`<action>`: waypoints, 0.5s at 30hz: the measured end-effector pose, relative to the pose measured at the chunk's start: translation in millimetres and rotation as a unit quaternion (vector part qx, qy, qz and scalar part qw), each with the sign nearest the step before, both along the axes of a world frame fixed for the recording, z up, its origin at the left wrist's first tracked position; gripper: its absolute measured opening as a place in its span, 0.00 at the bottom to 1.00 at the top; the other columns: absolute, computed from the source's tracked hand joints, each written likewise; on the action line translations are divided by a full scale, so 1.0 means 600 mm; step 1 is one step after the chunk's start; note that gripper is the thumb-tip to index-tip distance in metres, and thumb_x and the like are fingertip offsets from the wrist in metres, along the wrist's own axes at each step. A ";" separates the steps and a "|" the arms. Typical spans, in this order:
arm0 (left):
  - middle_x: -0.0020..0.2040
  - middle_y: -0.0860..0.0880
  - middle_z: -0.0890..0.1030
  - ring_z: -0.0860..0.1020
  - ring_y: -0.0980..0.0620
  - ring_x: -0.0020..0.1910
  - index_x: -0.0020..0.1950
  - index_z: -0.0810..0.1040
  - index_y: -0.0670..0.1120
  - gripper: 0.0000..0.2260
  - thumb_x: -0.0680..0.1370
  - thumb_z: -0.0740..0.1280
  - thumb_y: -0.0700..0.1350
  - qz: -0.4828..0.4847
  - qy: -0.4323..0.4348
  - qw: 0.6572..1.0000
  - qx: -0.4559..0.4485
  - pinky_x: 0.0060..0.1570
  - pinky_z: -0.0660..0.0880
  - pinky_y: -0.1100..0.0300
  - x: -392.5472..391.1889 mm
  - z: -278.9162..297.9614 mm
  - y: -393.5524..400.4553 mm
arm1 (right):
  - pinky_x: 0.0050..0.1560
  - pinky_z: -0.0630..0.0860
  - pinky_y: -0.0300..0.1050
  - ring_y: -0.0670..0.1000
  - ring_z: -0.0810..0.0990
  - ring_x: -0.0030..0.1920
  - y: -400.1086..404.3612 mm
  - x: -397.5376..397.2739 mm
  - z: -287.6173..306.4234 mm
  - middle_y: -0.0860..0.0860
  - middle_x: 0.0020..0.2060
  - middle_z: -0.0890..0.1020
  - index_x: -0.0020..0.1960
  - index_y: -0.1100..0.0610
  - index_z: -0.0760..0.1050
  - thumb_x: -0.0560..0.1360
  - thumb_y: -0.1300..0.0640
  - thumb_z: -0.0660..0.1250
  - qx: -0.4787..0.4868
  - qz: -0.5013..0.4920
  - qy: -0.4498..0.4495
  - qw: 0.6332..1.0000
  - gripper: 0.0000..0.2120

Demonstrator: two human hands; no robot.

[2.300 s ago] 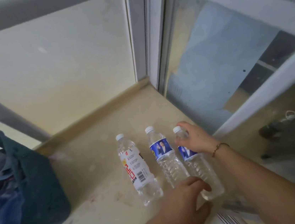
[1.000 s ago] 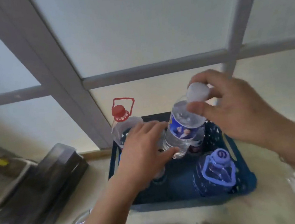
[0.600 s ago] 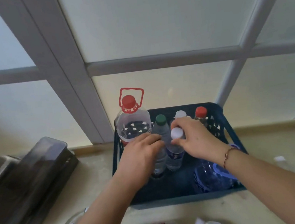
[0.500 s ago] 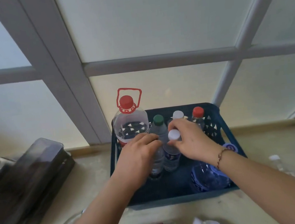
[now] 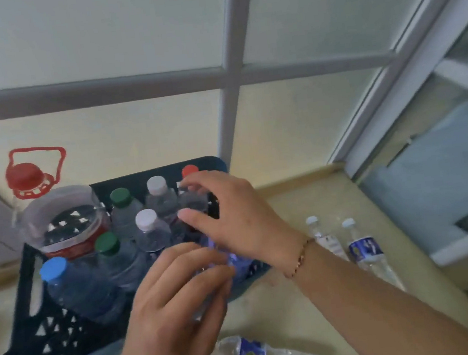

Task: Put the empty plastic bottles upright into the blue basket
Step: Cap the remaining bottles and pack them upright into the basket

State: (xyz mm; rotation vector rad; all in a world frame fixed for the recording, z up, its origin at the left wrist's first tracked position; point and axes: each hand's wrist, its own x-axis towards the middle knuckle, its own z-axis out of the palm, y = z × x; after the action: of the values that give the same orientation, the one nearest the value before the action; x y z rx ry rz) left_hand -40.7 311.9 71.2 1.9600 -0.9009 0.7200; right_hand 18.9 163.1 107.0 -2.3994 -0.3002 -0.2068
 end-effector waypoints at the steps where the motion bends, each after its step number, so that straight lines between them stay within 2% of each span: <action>1: 0.46 0.44 0.84 0.80 0.45 0.45 0.41 0.86 0.37 0.03 0.72 0.72 0.36 -0.037 0.002 0.999 -0.006 0.50 0.76 0.56 -0.012 -0.005 -0.029 | 0.53 0.74 0.36 0.44 0.79 0.53 -0.039 -0.020 0.004 0.45 0.54 0.81 0.61 0.48 0.75 0.74 0.48 0.70 0.027 -0.030 -0.013 0.999 0.17; 3: 0.46 0.47 0.84 0.80 0.46 0.44 0.43 0.86 0.40 0.02 0.73 0.73 0.37 -0.118 0.022 0.993 -0.014 0.49 0.77 0.56 -0.033 -0.025 -0.093 | 0.50 0.74 0.32 0.42 0.80 0.51 -0.127 -0.056 -0.005 0.43 0.50 0.82 0.59 0.48 0.77 0.73 0.49 0.71 0.049 -0.099 -0.006 0.994 0.15; 6: 0.50 0.52 0.83 0.81 0.51 0.47 0.49 0.85 0.47 0.05 0.74 0.74 0.41 -0.213 0.106 0.971 0.003 0.48 0.78 0.58 -0.059 -0.073 -0.190 | 0.49 0.79 0.41 0.43 0.82 0.47 -0.277 -0.091 -0.057 0.43 0.47 0.83 0.55 0.48 0.79 0.72 0.50 0.72 0.045 -0.226 0.058 0.971 0.12; 9: 0.55 0.60 0.80 0.79 0.61 0.52 0.55 0.80 0.56 0.10 0.74 0.72 0.48 -0.233 0.252 0.938 0.053 0.52 0.77 0.64 -0.084 -0.132 -0.287 | 0.54 0.78 0.48 0.49 0.81 0.48 -0.418 -0.114 -0.128 0.49 0.53 0.82 0.59 0.50 0.77 0.72 0.49 0.71 -0.001 -0.311 0.177 0.934 0.16; 11: 0.56 0.62 0.79 0.77 0.67 0.51 0.56 0.78 0.58 0.13 0.72 0.70 0.51 -0.230 0.369 0.897 0.082 0.51 0.73 0.72 -0.099 -0.163 -0.348 | 0.58 0.75 0.46 0.52 0.80 0.54 -0.490 -0.117 -0.171 0.53 0.58 0.80 0.64 0.51 0.74 0.73 0.47 0.71 -0.042 -0.326 0.243 0.913 0.22; 12: 0.56 0.62 0.79 0.77 0.66 0.51 0.56 0.77 0.58 0.13 0.72 0.69 0.53 -0.229 0.419 0.874 0.093 0.50 0.72 0.73 -0.106 -0.174 -0.378 | 0.59 0.73 0.45 0.53 0.79 0.58 -0.515 -0.113 -0.188 0.55 0.61 0.79 0.67 0.52 0.72 0.73 0.46 0.71 -0.061 -0.321 0.266 0.907 0.25; 14: 0.56 0.61 0.78 0.77 0.62 0.52 0.55 0.76 0.60 0.12 0.72 0.69 0.53 -0.221 0.500 0.831 0.102 0.50 0.75 0.70 -0.116 -0.190 -0.436 | 0.58 0.71 0.43 0.56 0.76 0.63 -0.551 -0.096 -0.218 0.58 0.65 0.75 0.73 0.52 0.66 0.73 0.45 0.70 -0.084 -0.296 0.311 0.899 0.31; 15: 0.57 0.60 0.77 0.77 0.62 0.53 0.56 0.75 0.61 0.12 0.73 0.70 0.52 -0.210 0.535 0.813 0.096 0.52 0.76 0.67 -0.119 -0.196 -0.461 | 0.54 0.71 0.41 0.57 0.77 0.62 -0.562 -0.084 -0.231 0.59 0.67 0.74 0.75 0.52 0.62 0.73 0.45 0.69 -0.090 -0.280 0.335 0.895 0.33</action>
State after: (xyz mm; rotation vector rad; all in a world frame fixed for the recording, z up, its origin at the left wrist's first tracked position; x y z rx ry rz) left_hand -112.3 35.0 -46.3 1.8091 -0.6230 -0.7377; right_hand -31.6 -174.2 -31.4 -2.5088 0.7250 0.4121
